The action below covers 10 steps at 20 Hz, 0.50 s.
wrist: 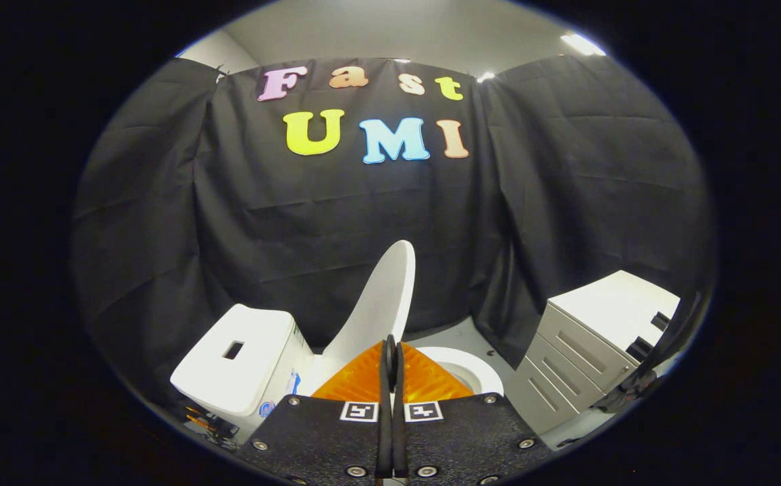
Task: Open the toilet lid.
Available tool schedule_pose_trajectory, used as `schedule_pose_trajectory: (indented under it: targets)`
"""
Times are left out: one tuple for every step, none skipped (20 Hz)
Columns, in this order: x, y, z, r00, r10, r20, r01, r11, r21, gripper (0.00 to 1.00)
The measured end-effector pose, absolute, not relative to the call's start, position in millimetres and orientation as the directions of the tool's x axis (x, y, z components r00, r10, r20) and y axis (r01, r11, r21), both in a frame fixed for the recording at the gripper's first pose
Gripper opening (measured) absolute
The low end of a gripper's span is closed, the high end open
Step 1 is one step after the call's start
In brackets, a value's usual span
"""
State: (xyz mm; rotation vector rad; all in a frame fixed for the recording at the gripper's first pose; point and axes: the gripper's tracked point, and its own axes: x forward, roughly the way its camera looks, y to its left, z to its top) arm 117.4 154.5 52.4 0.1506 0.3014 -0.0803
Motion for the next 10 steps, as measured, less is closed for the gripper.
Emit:
schedule_pose_trajectory:
  targets:
    - [118,159,56,0.954,-0.051,-0.296,0.093,0.987,0.13,0.0]
    - [118,164,58,0.955,-0.046,-0.294,0.087,0.988,0.125,0.0]
    - [119,169,61,0.956,-0.039,-0.291,0.075,0.99,0.116,0.0]
    - [117,175,64,0.957,-0.032,-0.287,0.066,0.992,0.109,0.0]
    - [118,182,67,0.959,-0.027,-0.282,0.057,0.993,0.1,0.0]
    - [117,187,70,0.96,-0.019,-0.278,0.046,0.995,0.091,0.0]
    - [117,193,73,0.961,-0.018,-0.274,0.041,0.996,0.076,0.0]
    - [116,197,72,0.961,-0.02,-0.276,0.037,0.998,0.058,0.0]
    - [117,201,74,0.961,-0.025,-0.275,0.034,0.999,0.026,0.0]
    - [115,206,76,0.962,-0.024,-0.27,0.025,1.0,-0.001,0.0]
